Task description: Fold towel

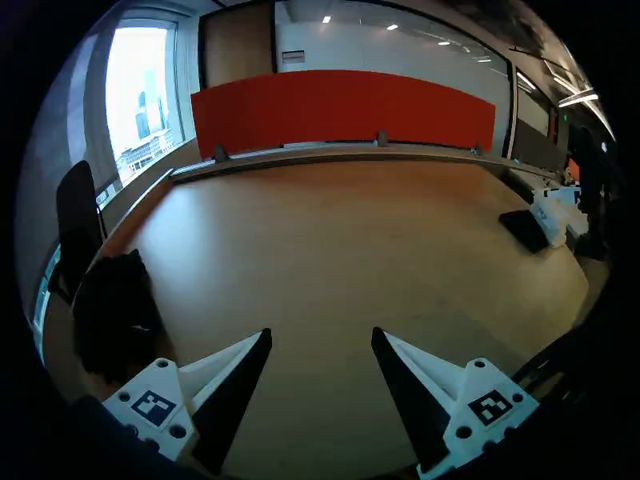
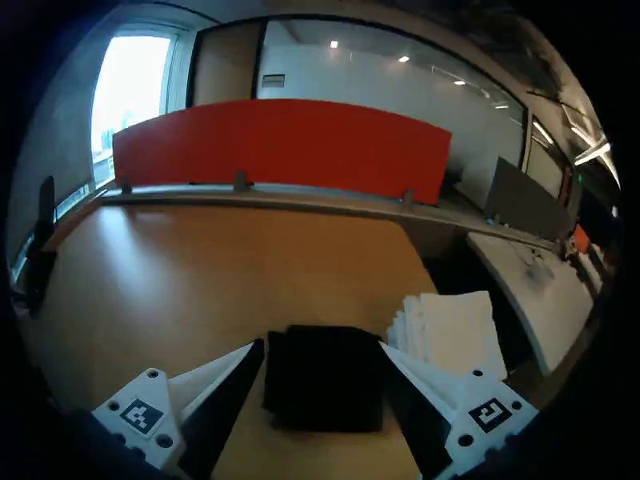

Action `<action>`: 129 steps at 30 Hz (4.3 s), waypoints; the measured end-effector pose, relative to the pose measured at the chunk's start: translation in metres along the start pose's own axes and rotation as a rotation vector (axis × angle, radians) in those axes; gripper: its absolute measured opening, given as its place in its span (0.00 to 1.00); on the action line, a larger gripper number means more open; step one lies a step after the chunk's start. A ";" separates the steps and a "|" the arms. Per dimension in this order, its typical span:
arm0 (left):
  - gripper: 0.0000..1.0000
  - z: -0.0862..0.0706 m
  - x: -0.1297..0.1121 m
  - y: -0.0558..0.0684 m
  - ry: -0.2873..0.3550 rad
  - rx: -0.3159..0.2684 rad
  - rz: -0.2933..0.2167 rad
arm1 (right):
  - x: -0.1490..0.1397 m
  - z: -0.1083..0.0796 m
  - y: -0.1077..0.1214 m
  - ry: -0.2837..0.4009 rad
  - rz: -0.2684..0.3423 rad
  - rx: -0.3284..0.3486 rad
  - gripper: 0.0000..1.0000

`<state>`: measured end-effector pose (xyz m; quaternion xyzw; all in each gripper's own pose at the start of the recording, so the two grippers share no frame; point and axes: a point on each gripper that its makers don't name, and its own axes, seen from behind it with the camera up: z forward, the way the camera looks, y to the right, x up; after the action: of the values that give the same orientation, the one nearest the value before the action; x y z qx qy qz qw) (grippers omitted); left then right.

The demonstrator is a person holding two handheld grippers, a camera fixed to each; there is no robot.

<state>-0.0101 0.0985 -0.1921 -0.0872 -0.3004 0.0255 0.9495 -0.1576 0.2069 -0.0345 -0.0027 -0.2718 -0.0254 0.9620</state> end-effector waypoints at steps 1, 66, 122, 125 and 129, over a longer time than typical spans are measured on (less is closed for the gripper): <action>0.93 0.000 0.001 -0.001 0.002 0.000 0.000 | 0.005 -0.002 0.000 0.017 0.005 -0.005 1.00; 0.92 0.030 0.203 -0.077 0.395 0.023 -0.004 | 0.165 -0.048 -0.146 0.444 0.076 0.019 1.00; 0.93 0.041 0.224 -0.086 0.630 0.068 -0.034 | 0.195 -0.091 -0.207 0.458 0.104 0.008 1.00; 0.93 0.048 0.217 -0.087 0.638 0.073 -0.034 | 0.195 -0.089 -0.211 0.461 0.104 0.011 1.00; 0.93 0.056 0.207 -0.092 0.650 0.083 -0.028 | 0.193 -0.081 -0.215 0.468 0.106 0.014 1.00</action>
<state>0.1271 0.0377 -0.0131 -0.0481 0.0186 -0.0044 0.9987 0.0383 -0.0188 -0.0048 -0.0045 -0.0411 0.0271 0.9988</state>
